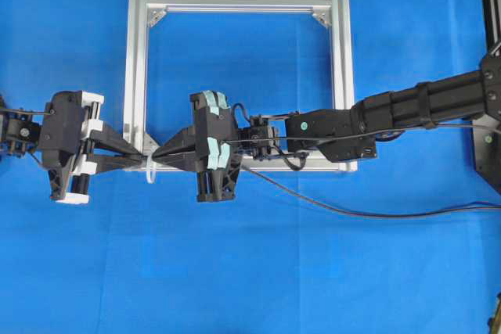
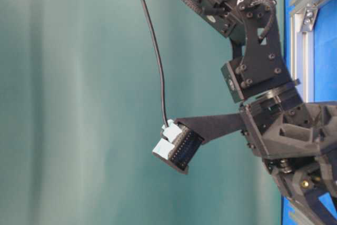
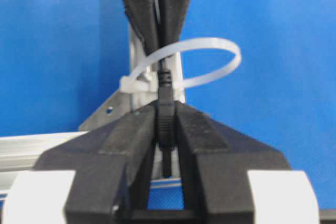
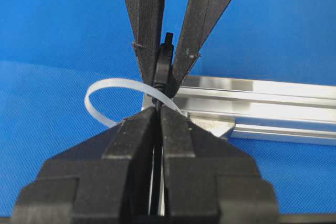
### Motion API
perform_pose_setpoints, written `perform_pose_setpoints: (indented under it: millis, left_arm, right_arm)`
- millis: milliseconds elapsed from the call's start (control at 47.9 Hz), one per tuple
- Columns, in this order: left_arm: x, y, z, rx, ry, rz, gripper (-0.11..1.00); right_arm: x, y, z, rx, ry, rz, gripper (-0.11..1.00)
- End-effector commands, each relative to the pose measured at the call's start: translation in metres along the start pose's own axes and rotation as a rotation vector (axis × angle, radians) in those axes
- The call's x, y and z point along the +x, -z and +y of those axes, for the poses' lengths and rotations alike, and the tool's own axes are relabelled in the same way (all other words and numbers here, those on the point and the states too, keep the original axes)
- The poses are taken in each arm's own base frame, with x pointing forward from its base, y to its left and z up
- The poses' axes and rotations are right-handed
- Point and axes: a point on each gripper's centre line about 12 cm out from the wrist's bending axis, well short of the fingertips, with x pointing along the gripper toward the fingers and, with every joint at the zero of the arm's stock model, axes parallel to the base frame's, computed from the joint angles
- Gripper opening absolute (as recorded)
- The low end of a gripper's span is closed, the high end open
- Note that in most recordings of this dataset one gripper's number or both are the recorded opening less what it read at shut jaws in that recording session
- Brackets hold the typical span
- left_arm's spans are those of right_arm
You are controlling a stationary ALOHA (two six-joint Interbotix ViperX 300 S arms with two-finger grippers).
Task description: Insert the wire through the string loop located on the left side.
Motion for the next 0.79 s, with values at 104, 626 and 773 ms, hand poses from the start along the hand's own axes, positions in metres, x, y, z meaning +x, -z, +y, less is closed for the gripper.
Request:
perform_pose_setpoints:
  millis: [104,626,773]
  left_arm:
    - [0.0012,-0.0093,-0.0011,0.002,0.005,-0.035,0.08]
    - [0.0001,-0.008,-0.001,0.001,0.005,-0.031,0.08]
    - [-0.0008,-0.007,-0.0009,-0.002,0.004,-0.024,0.08]
  right_arm:
    - [-0.0009,-0.0188,0.0015,-0.035,-0.012,-0.041,-0.1]
    - [-0.0059,-0.0174,0.0045,-0.027,-0.008,-0.006,0.56]
    - [-0.0094,-0.0191,0.0084,-0.022,-0.013,-0.006,0.93]
